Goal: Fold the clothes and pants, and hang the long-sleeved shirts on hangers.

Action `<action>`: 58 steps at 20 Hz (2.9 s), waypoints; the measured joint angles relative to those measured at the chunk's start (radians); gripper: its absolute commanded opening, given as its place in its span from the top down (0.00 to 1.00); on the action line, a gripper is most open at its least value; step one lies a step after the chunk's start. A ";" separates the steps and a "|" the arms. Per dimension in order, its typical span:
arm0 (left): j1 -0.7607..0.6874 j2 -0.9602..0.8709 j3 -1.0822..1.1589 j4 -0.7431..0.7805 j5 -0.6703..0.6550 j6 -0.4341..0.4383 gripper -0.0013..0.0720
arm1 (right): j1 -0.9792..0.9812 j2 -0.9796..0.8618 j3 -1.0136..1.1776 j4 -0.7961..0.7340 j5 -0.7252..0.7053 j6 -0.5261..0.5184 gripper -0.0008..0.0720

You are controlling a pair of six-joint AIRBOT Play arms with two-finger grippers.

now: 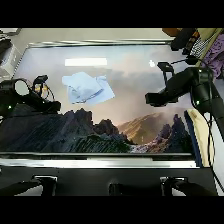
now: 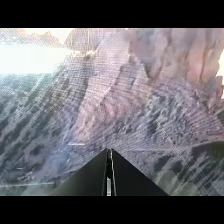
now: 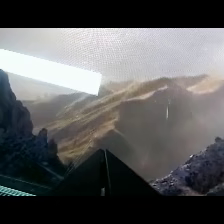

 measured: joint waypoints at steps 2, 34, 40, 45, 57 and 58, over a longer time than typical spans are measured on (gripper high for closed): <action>0.000 0.000 0.000 0.000 0.000 0.000 0.96 | 0.000 0.000 0.000 0.000 0.000 0.000 0.94; -0.041 -0.237 0.239 -0.063 0.453 -0.160 0.00 | 0.000 0.000 0.000 0.002 0.027 0.000 0.86; -0.064 -0.630 0.562 -0.070 0.386 -0.189 0.96 | 0.000 0.000 0.000 0.004 0.050 0.005 0.86; -0.092 -0.673 0.755 -0.118 0.084 -0.148 0.96 | 0.000 0.001 0.000 0.004 0.063 0.032 0.86; -0.559 -0.504 0.670 -0.249 -0.222 -0.250 0.95 | 0.000 0.130 0.000 0.000 -0.170 0.053 0.86; -0.584 -0.525 0.660 -0.235 -0.212 -0.267 0.86 | 0.000 0.143 0.000 0.000 -0.177 0.053 0.86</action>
